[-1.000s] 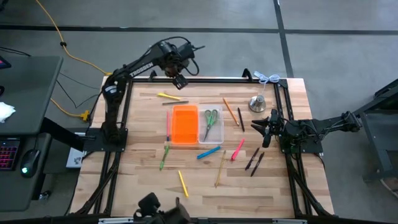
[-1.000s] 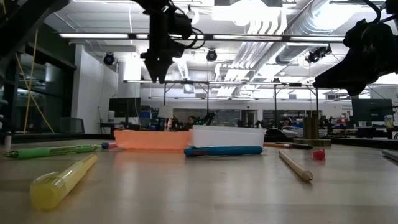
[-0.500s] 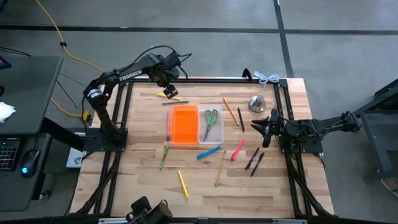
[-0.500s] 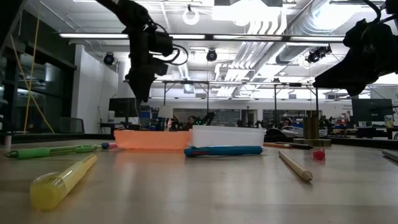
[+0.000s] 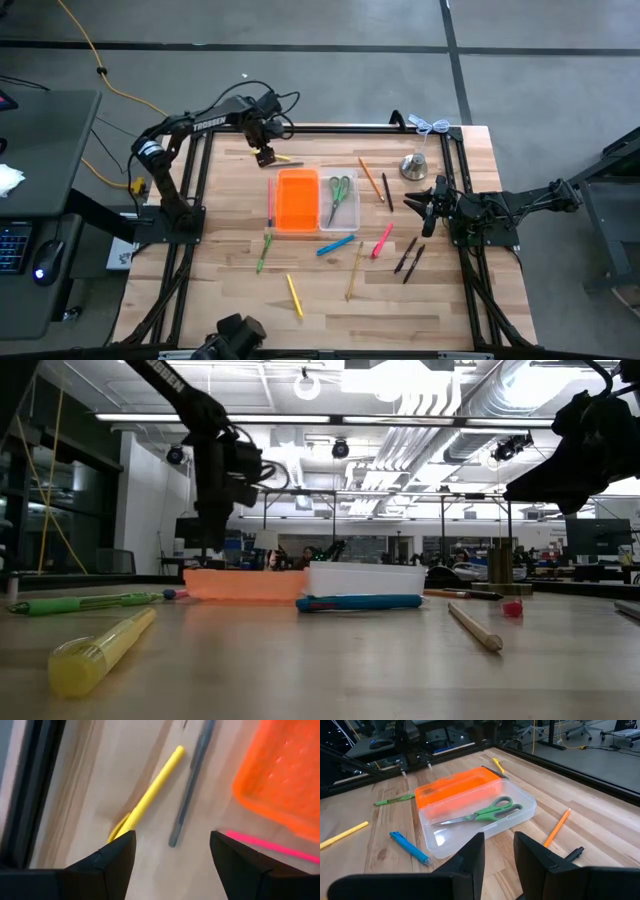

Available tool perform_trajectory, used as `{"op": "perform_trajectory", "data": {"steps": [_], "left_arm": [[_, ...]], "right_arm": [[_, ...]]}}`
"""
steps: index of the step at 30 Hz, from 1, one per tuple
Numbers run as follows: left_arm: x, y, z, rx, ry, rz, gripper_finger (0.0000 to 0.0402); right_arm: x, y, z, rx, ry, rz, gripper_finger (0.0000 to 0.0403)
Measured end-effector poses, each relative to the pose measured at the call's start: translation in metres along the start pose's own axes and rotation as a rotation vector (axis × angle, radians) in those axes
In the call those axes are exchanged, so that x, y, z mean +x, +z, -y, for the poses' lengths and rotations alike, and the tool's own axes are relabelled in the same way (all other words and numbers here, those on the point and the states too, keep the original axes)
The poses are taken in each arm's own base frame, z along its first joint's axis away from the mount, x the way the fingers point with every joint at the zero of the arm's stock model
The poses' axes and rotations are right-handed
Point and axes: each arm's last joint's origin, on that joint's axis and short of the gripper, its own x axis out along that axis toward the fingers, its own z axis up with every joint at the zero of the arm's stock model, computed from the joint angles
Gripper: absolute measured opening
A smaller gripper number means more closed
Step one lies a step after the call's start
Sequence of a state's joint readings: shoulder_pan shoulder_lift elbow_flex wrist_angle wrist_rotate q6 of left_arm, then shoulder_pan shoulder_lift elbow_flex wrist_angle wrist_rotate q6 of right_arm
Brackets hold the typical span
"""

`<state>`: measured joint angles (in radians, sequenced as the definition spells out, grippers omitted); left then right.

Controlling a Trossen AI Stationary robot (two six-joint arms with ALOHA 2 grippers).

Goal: Pick & place school supplies into a supply box
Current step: Put the yellow pen into the supply box

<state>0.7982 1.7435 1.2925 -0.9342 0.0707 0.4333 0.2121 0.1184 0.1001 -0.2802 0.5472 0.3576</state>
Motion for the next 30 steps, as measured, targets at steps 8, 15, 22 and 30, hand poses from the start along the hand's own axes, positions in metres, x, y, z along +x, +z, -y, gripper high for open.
{"op": "perform_trajectory", "data": {"steps": [8, 15, 22, 30], "left_arm": [[0.006, -0.008, -0.02, 0.029, 0.034, 0.046, 0.0281], [0.006, -0.002, -0.021, 0.118, 0.057, 0.101, 0.0284], [0.008, 0.001, -0.017, 0.227, 0.026, 0.117, 0.0282], [0.019, -0.006, -0.014, 0.258, 0.006, 0.092, 0.0282]], "right_arm": [[0.0, 0.0, 0.0, 0.0, -0.001, 0.001, 0.0083], [0.0, 0.0, 0.0, 0.012, 0.0, 0.005, 0.0083], [0.0, 0.001, 0.0, 0.012, 0.0, 0.007, 0.0083], [0.0, 0.001, 0.0, 0.013, 0.0, 0.007, 0.0083]]}}
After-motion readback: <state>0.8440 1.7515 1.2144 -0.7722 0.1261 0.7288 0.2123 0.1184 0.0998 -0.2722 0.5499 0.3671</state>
